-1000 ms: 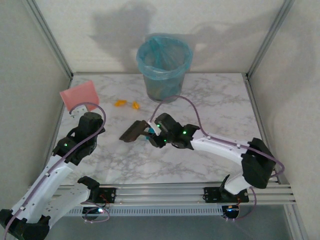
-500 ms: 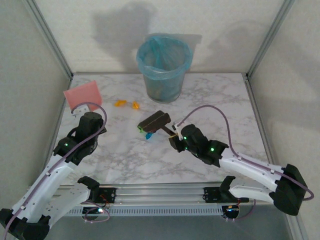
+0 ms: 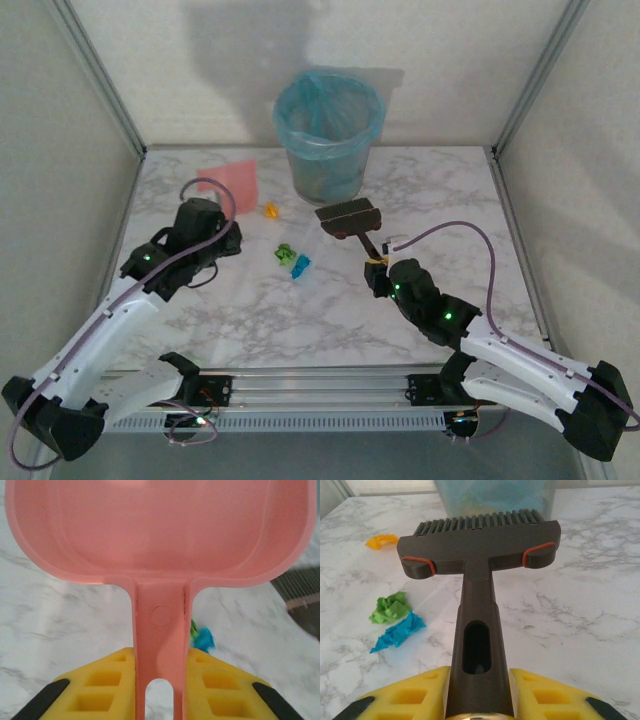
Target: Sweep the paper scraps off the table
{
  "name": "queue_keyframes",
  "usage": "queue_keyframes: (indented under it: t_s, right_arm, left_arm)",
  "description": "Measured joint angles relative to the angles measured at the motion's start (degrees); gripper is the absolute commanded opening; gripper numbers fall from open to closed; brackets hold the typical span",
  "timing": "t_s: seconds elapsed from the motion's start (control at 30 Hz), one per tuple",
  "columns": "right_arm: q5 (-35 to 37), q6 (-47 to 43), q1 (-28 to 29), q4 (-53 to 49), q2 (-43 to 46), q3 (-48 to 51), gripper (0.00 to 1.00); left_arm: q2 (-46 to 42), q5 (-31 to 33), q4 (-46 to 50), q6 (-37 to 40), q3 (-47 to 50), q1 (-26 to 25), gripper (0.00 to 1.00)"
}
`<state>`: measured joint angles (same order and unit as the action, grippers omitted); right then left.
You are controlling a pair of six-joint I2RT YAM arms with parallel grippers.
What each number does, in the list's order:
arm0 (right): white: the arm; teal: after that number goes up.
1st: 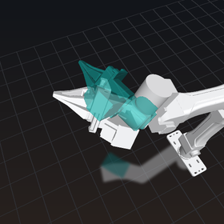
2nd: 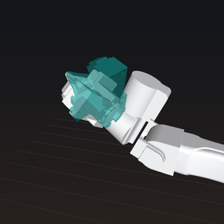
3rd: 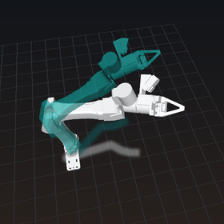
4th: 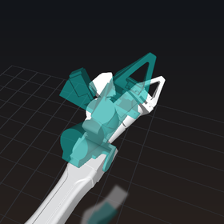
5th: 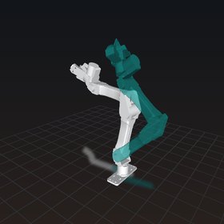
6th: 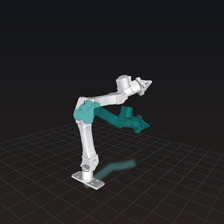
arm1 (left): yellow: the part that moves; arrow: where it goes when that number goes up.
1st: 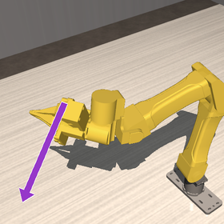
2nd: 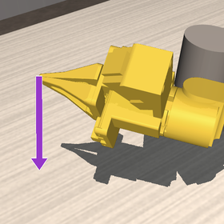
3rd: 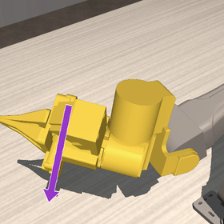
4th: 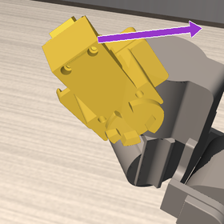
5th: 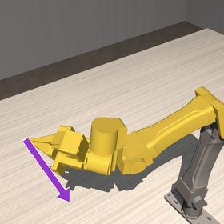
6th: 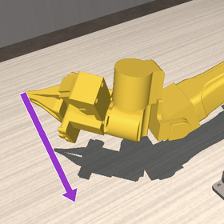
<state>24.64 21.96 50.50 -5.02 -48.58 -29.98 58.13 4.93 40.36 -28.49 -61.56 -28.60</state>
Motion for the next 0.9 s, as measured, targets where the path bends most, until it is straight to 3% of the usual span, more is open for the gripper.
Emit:
queue_keyframes:
  t_s: [0.2, 0.43, 0.67, 0.9]
  right_arm:
    - [2.6, 1.9, -0.9, -0.1, -0.4, 0.2, 0.00]
    - [2.7, 3.3, -3.7, -0.8, -2.3, 0.4, 0.00]
    - [1.7, 4.3, -4.8, -1.0, -3.5, 0.4, 0.00]
    - [-2.5, 3.3, -4.9, 0.7, -5.1, 0.3, 0.00]
  left_arm:
    - [0.1, -3.1, 0.5, -1.1, 0.0, -12.5, 0.00]
    - [0.1, -2.2, 2.6, -6.8, 5.0, -19.8, 0.00]
    - [0.4, -2.8, 6.2, -12.0, 9.1, -30.8, 0.00]
    - [1.5, -3.7, 6.8, -14.3, 12.5, -35.6, 0.00]
